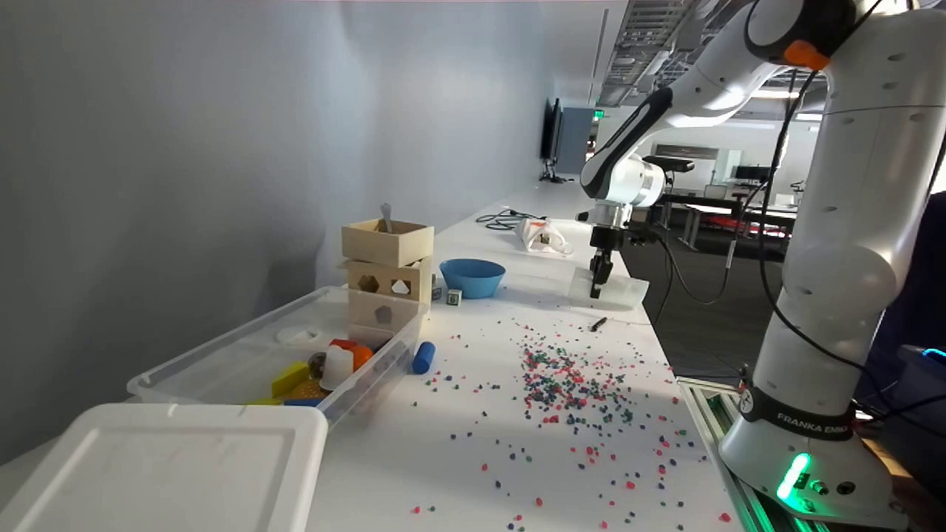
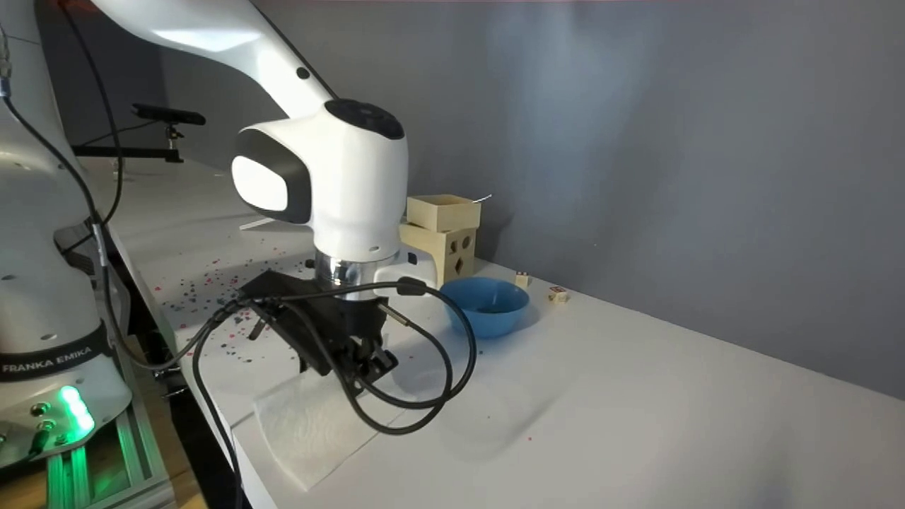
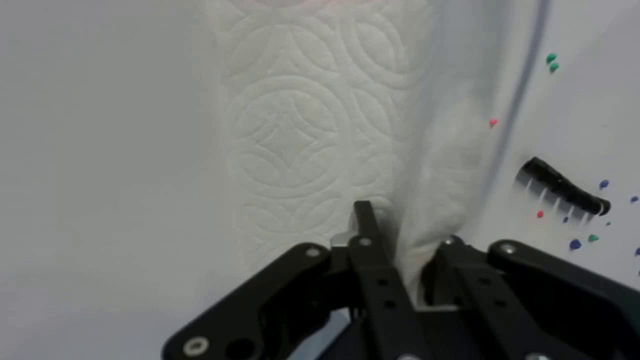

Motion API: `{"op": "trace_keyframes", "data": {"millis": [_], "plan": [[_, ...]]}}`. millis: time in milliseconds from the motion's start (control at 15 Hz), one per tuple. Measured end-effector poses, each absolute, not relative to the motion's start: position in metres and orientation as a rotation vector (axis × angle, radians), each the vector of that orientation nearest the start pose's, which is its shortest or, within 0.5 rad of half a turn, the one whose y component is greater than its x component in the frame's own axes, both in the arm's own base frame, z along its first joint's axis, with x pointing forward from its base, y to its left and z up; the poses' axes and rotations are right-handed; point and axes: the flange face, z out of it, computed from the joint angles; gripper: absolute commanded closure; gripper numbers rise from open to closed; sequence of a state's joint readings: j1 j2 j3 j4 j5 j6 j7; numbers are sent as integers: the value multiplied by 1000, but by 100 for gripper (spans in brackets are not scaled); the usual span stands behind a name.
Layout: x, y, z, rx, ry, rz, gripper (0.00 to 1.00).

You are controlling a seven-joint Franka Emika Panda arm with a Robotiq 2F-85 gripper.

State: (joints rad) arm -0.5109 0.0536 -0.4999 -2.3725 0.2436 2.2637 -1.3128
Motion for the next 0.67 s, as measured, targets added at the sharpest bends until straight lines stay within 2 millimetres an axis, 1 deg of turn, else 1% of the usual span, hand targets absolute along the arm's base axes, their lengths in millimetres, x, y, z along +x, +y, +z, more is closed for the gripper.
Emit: {"op": "trace_keyframes", "data": {"millis": [200,467,667], "plan": [[260,-415,300,-2934,-157,-118,30],[241,-433,315,-2927,-109,-140,2],[224,-451,325,-2965,-86,-172,0]]}}
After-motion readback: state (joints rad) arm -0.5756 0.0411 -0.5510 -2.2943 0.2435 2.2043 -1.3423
